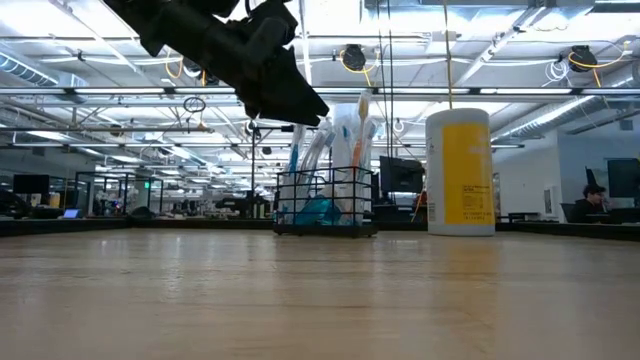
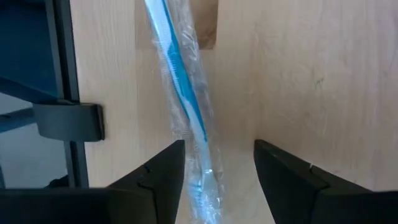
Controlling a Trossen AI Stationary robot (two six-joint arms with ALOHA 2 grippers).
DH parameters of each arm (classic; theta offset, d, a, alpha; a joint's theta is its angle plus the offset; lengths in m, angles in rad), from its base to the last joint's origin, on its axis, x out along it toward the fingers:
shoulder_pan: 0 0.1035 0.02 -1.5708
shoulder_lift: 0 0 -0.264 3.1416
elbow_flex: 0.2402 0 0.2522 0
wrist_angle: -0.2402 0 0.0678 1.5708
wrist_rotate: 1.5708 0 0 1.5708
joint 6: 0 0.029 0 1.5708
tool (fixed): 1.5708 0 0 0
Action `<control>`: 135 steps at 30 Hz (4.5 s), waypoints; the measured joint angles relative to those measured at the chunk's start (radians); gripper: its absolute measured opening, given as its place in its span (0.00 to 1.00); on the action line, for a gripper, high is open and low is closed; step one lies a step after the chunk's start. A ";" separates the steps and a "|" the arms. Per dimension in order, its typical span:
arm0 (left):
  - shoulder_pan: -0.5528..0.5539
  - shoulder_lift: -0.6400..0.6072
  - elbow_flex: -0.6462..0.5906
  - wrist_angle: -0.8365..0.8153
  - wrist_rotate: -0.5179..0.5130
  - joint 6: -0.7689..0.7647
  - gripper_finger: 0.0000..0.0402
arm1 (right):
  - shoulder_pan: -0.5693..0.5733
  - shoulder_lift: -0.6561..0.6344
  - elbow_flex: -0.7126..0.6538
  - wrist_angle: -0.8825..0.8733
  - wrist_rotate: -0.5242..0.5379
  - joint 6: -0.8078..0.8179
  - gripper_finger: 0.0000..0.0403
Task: Pick & Place toothbrushing station
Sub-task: Put the blue toothbrush into the black organizer
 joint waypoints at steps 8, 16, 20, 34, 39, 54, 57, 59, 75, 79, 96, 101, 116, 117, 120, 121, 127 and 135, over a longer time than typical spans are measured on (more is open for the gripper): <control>-0.007 0.000 0.000 0.002 0.052 -0.019 0.59 | 0.012 0.011 -0.029 0.008 0.048 -0.128 0.39; -0.042 0.000 0.000 0.004 0.053 -0.047 0.59 | 0.003 0.007 -0.032 -0.007 0.116 -0.383 0.14; -0.060 0.000 0.000 0.013 0.053 -0.094 0.59 | -0.010 -0.013 -0.034 -0.018 0.119 -0.495 0.03; -0.184 0.000 -0.001 0.302 0.210 -0.220 0.59 | -0.147 -0.153 -0.036 0.017 0.491 -1.182 0.02; -0.213 0.049 0.000 0.345 0.188 -0.440 0.59 | -0.201 -0.150 -0.036 0.114 0.630 -1.578 0.03; -0.184 0.393 0.000 0.601 0.054 -0.820 0.59 | -0.346 -0.150 -0.035 0.314 0.752 -2.036 0.03; -0.159 0.406 0.000 0.638 0.068 -0.811 0.59 | -0.352 -0.151 -0.035 0.343 0.751 -2.060 0.03; -0.141 0.405 0.000 0.641 0.079 -0.788 0.59 | -0.352 -0.151 -0.035 0.343 0.752 -2.072 0.03; -0.096 0.405 0.001 0.635 0.226 -0.737 0.17 | -0.353 -0.151 -0.035 0.346 0.752 -2.068 0.07; -0.095 0.405 0.001 0.631 0.246 -0.732 0.07 | -0.352 -0.151 -0.035 0.348 0.750 -2.031 0.11; -0.092 0.406 0.001 0.629 0.245 -0.714 0.03 | -0.342 -0.151 -0.033 0.306 0.765 -1.555 0.36; -0.074 0.376 0.001 0.608 0.243 -0.691 0.06 | -0.302 -0.155 -0.033 0.273 0.909 -1.395 0.42; -0.088 -0.118 0.001 0.293 -0.369 -0.116 0.07 | -0.261 -0.390 -0.080 0.118 0.845 -1.136 0.40; -0.088 -0.131 0.001 0.306 -0.448 -0.075 0.08 | -0.269 -0.417 -0.104 0.145 0.846 -1.151 0.40; -0.072 -0.130 0.001 0.385 -0.569 0.063 0.07 | -0.305 -0.498 -0.189 0.243 0.851 -1.198 0.40; -0.061 -0.120 0.001 0.423 -0.566 0.107 0.05 | -0.318 -0.525 -0.221 0.300 0.851 -1.218 0.40; 0.051 0.028 0.001 0.659 -0.478 0.249 0.05 | -0.397 -0.656 -0.458 0.739 0.848 -1.365 0.40; 0.142 0.220 0.000 0.935 -0.491 0.393 0.03 | -0.415 -0.741 -0.679 1.138 0.755 -1.588 0.40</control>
